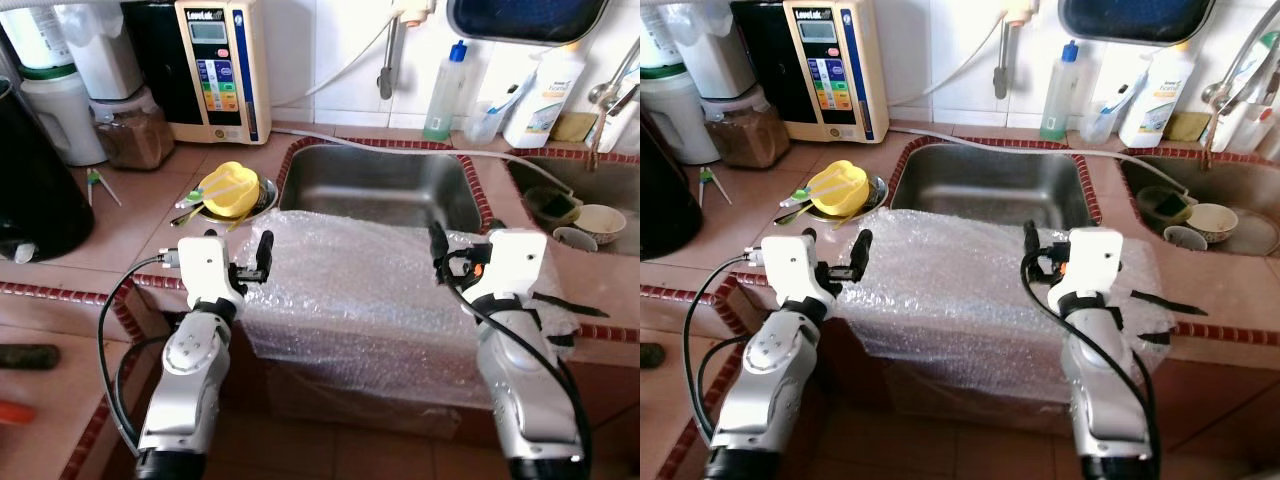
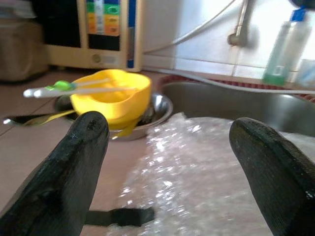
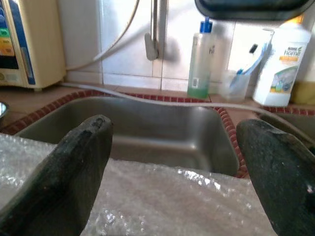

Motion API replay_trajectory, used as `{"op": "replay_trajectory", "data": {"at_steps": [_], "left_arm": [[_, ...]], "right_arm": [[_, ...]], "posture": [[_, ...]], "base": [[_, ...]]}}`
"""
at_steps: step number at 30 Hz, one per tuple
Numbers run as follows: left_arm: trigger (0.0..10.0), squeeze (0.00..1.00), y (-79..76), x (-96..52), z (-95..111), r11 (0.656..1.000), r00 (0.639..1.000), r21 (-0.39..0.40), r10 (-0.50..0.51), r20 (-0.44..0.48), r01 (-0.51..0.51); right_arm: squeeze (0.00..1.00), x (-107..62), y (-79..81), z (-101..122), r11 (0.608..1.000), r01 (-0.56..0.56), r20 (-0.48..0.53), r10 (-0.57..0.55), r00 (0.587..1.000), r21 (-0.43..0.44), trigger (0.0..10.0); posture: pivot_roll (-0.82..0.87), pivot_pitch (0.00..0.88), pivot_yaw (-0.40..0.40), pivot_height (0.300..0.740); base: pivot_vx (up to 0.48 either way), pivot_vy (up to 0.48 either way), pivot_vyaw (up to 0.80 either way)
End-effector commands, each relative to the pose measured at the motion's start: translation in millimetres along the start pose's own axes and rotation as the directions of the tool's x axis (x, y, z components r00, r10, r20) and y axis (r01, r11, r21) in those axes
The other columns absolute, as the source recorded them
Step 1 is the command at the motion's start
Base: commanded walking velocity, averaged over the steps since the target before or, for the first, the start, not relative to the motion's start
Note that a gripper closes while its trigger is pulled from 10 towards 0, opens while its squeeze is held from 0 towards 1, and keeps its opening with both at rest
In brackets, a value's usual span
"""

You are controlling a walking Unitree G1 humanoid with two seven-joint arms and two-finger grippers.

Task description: Kitchen organization

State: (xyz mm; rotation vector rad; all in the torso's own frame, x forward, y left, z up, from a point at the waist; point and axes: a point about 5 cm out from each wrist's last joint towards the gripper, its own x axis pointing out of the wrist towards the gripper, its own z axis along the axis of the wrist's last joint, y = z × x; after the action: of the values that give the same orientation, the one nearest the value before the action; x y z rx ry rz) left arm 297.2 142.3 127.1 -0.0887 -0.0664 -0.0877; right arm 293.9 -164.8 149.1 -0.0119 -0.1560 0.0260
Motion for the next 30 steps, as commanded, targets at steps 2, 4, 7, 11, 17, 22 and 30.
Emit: {"op": "replay_trajectory", "data": {"at_steps": [2,4,7,11,17,22,30], "left_arm": [[10.0,0.0,4.4,-1.0,1,1.0,1.0,0.001,0.018,-0.002,-0.018],[10.0,0.0,5.0,-1.2,1,1.0,1.0,0.0,0.02,-0.002,-0.02],[10.0,0.0,7.0,-1.9,1,0.999,0.999,0.001,0.038,0.002,-0.038],[10.0,0.0,10.9,-1.5,4,0.996,0.996,0.018,0.082,0.019,-0.082],[10.0,0.0,17.1,-0.4,9,0.993,0.993,0.023,0.113,0.041,-0.114],[10.0,0.0,17.3,-0.8,22,0.993,0.992,0.056,0.1,0.073,-0.104],[10.0,0.0,20.8,-5.2,30,0.996,0.992,0.033,0.084,0.092,-0.087]], "right_arm": [[0.0,0.4,2.2,1,1.0,-0.011,0.007,0.011,1.0,-0.003,10.0],[0.0,0.7,2.4,1,1.0,-0.012,0.008,0.012,1.0,-0.003,10.0],[0.0,1.9,1.1,2,1.0,-0.011,0.011,0.011,1.0,-0.003,10.0],[0.0,2.0,1.2,2,1.0,-0.011,0.012,0.011,1.0,-0.001,10.0],[0.0,1.9,7.7,8,0.999,-0.041,0.042,0.04,0.998,0.019,10.0],[0.0,2.3,17.5,26,0.991,-0.125,0.119,0.118,0.986,0.052,10.0],[0.0,-0.7,17.5,28,0.99,-0.138,0.12,0.133,0.984,0.031,10.0]], "posture": [[-0.04,0.0,0.029,0.74],[-0.04,0.0,0.03,0.74],[-0.04,0.0,0.032,0.74],[-0.03,0.0,0.032,0.74],[-0.03,0.0,0.035,0.74],[-0.04,0.0,0.038,0.74],[-0.04,0.0,0.035,0.74]], "base": [[0.0,-0.386,0.0],[0.0,-0.386,0.0],[0.0,0.0,0.0],[0.0,0.0,0.0],[0.0,0.0,0.0],[0.0,0.0,0.0],[0.034,0.0,0.0]]}}
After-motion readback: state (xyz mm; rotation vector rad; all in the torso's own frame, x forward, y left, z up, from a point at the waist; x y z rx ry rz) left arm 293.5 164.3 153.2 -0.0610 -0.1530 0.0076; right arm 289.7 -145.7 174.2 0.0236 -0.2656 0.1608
